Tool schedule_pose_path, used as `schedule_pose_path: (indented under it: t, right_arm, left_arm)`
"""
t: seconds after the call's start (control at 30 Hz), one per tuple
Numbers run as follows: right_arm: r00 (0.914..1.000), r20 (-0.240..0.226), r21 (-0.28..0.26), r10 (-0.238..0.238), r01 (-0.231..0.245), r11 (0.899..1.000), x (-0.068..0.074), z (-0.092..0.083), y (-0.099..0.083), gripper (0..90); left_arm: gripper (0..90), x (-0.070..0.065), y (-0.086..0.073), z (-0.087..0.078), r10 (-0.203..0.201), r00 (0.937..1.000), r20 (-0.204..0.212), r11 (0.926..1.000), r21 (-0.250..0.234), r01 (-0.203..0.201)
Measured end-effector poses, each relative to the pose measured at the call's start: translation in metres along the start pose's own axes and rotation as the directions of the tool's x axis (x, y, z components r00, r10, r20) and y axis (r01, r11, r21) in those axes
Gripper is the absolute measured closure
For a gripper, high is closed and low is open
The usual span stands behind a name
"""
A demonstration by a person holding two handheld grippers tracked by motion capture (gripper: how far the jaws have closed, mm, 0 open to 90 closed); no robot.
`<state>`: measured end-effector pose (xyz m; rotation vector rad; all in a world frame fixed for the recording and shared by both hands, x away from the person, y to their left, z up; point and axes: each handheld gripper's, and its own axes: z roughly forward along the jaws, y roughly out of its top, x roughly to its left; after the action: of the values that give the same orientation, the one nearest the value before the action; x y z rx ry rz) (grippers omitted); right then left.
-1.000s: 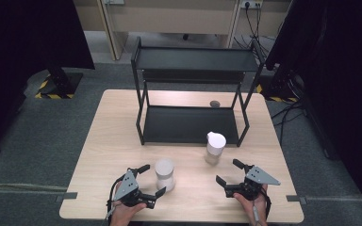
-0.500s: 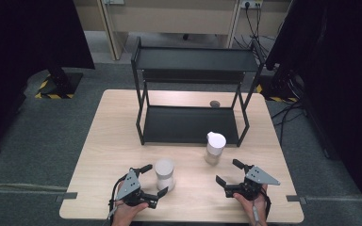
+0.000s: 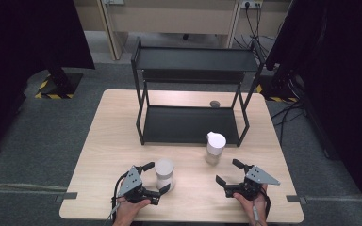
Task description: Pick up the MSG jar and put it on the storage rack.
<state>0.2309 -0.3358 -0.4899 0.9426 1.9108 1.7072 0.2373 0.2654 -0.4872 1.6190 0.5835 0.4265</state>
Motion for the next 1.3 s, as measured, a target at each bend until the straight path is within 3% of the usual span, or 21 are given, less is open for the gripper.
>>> schedule_pose_path:
  t: [0.33,0.9,0.97,1.3]
  right_arm:
    - [1.0000,-0.002,0.000,0.001,-0.001,1.000,0.000,0.000,0.000,0.4]
    - [1.0000,-0.004,-0.002,0.006,-0.006,1.000,-0.001,0.000,-0.001,0.4]
    - [1.0000,-0.004,-0.001,0.006,-0.006,1.000,-0.001,0.000,0.000,0.4]
    - [1.0000,-0.005,-0.003,0.005,-0.005,1.000,-0.001,0.000,0.000,0.4]
  left_arm:
    - [8.8,0.001,0.005,0.008,0.007,0.9998,0.016,0.9998,0.021,-0.008]
    - [33.7,0.002,0.011,0.018,0.037,0.9993,0.008,0.9986,0.036,-0.038]
    - [34.3,0.000,0.013,0.018,0.052,0.9987,0.001,0.9979,0.039,-0.052]
    - [35.0,-0.003,0.017,0.017,0.047,0.9988,-0.010,0.9981,0.041,-0.047]
